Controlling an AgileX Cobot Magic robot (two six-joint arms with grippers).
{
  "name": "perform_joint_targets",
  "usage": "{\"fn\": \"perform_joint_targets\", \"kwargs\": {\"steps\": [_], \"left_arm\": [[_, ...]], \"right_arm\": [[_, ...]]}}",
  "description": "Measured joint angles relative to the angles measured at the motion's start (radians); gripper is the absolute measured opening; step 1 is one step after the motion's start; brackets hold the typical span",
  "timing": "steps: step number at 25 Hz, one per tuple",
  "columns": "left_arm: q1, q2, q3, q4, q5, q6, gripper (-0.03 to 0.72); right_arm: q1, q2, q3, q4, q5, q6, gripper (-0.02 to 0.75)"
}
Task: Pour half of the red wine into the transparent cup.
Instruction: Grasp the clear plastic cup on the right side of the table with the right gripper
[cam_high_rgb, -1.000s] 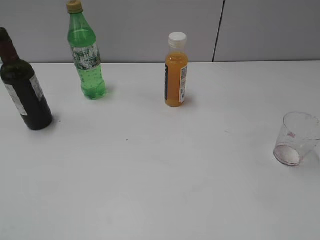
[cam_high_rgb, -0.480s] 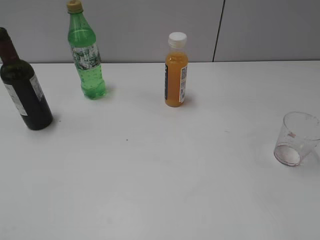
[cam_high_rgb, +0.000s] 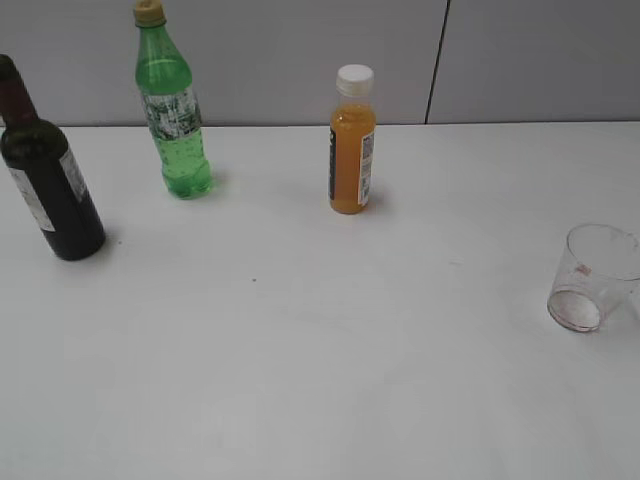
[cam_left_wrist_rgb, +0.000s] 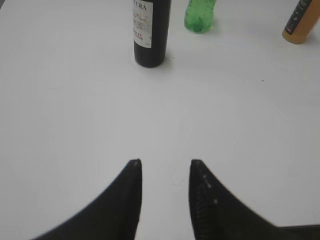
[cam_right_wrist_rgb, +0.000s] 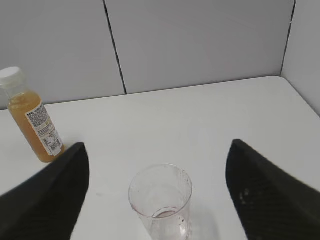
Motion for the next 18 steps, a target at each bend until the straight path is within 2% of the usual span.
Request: {"fn": "perform_joint_targets", "kwargs": {"steps": [4,11,18], "left_arm": [[0.000,0.000,0.000,-0.001,0.000,0.000,0.239],[0.000,0.000,0.000,-0.002,0.000,0.000,0.239],[0.000,0.000,0.000,-0.002,0.000,0.000,0.239]], "right_arm": [[0.000,0.079,0.041,-0.028,-0.098,0.026,0.633],[0.000,0.214,0.204,-0.118,-0.397,0.036,0.620],[0.000,0.349,0.255,-0.180,-0.543,0.038,0.615]]}}
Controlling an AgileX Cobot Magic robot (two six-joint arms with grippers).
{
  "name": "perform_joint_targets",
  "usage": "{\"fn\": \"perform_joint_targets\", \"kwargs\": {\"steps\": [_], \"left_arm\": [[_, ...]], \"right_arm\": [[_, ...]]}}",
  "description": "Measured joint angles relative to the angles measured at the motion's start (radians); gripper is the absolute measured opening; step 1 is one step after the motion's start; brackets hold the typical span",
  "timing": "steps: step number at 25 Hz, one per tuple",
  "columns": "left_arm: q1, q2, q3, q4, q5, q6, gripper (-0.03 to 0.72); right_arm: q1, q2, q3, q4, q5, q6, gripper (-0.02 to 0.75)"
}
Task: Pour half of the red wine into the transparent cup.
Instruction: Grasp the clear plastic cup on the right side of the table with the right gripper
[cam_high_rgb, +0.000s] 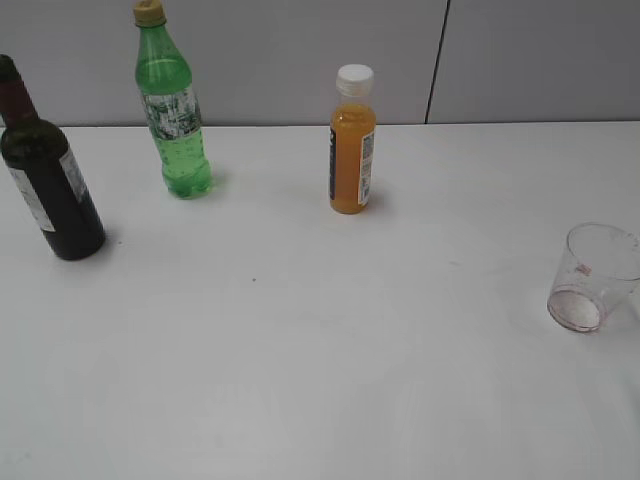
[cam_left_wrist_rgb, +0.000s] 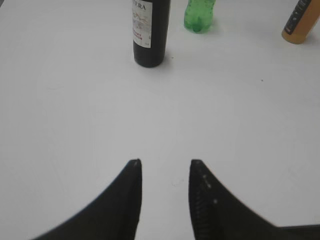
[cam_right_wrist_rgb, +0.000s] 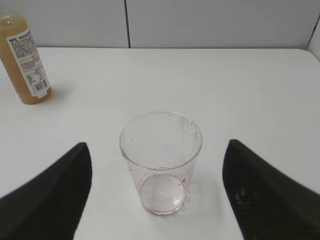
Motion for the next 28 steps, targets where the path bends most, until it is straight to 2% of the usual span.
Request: {"fn": "perform_joint_targets", "kwargs": {"steps": [9,28], "left_arm": [[0.000,0.000,0.000,-0.001,0.000,0.000,0.239],[0.000,0.000,0.000,-0.001,0.000,0.000,0.239]], "right_arm": [[0.000,0.163,0.001,-0.056,-0.144,0.026,0.638],[0.000,0.390,-0.001,-0.042,-0.211,0.077,0.643]]}}
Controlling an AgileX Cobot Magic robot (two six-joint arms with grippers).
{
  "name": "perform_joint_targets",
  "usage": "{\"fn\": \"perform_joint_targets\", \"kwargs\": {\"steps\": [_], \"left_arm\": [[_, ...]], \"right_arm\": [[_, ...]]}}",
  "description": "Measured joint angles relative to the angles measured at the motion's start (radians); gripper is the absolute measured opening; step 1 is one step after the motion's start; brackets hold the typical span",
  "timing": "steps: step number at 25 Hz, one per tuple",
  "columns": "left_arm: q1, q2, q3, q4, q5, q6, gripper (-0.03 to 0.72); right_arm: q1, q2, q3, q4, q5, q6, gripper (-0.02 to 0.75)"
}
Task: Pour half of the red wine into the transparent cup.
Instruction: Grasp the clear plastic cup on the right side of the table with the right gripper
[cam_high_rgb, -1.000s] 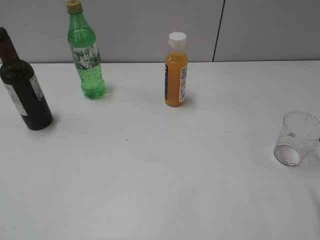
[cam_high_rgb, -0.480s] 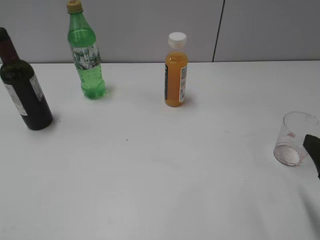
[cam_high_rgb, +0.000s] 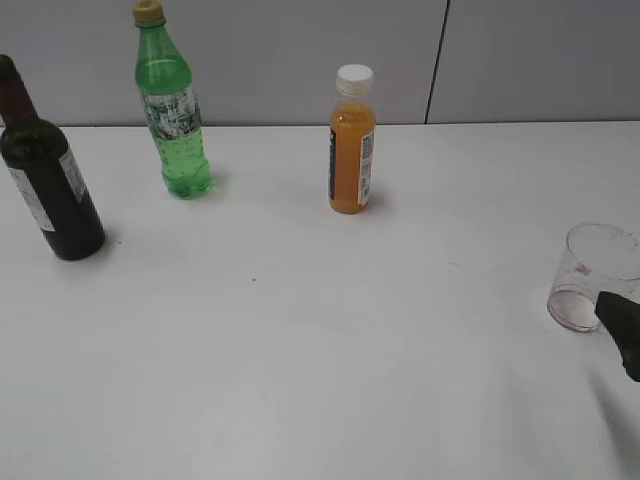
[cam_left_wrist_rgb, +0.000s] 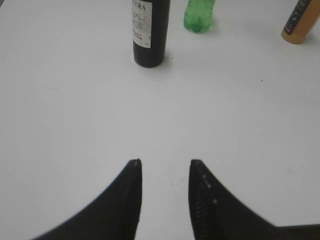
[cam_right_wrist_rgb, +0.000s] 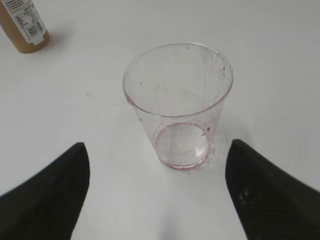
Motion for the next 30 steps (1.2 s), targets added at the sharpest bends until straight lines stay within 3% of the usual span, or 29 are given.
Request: {"fn": "perform_joint_targets", "kwargs": {"steps": [10,23,30], "left_arm": [[0.000,0.000,0.000,0.000,-0.001,0.000,0.239],[0.000,0.000,0.000,0.000,-0.001,0.000,0.239],[0.000,0.000,0.000,0.000,-0.001,0.000,0.239]], "right_arm": [[0.000,0.120,-0.001,0.026,-0.025,0.000,0.681],[0.000,0.469,-0.004,0.078,-0.457,-0.058,0.683],[0.000,0.536,-0.004,0.105,-0.501,-0.095,0.683]]}}
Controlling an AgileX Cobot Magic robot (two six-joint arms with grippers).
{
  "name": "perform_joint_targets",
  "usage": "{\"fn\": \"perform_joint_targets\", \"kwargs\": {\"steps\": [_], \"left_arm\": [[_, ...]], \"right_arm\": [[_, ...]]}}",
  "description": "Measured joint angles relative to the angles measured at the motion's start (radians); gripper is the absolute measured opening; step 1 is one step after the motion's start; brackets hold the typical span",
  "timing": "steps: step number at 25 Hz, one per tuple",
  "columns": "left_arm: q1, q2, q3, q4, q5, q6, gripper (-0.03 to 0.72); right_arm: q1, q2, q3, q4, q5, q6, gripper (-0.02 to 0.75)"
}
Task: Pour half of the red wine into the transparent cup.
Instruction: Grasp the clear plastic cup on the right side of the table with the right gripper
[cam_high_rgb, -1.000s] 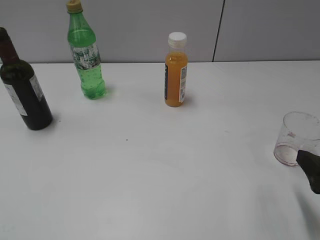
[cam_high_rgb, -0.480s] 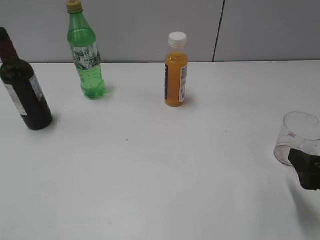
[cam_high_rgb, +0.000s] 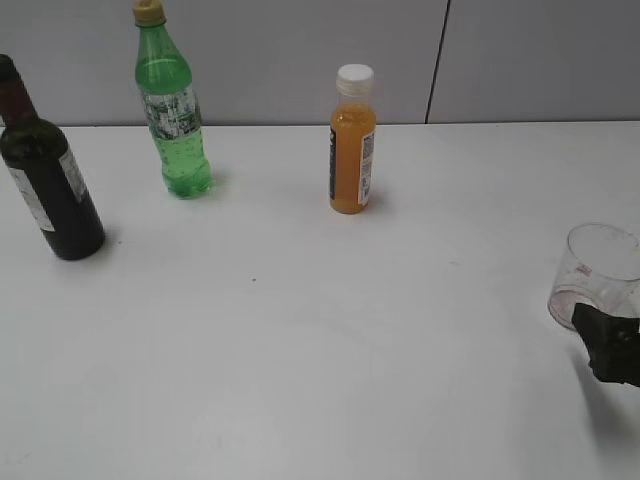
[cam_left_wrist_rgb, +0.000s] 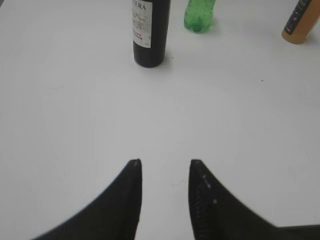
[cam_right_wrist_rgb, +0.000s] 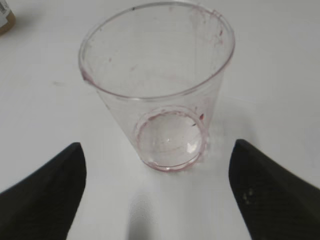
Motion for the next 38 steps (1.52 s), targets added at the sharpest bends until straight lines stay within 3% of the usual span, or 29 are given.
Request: {"fn": "perform_joint_targets", "kwargs": {"steps": [38], "left_arm": [[0.000,0.000,0.000,0.000,0.000,0.000,0.239]], "right_arm": [[0.000,0.269,-0.227,0.001,-0.006,-0.056,0.680]]}}
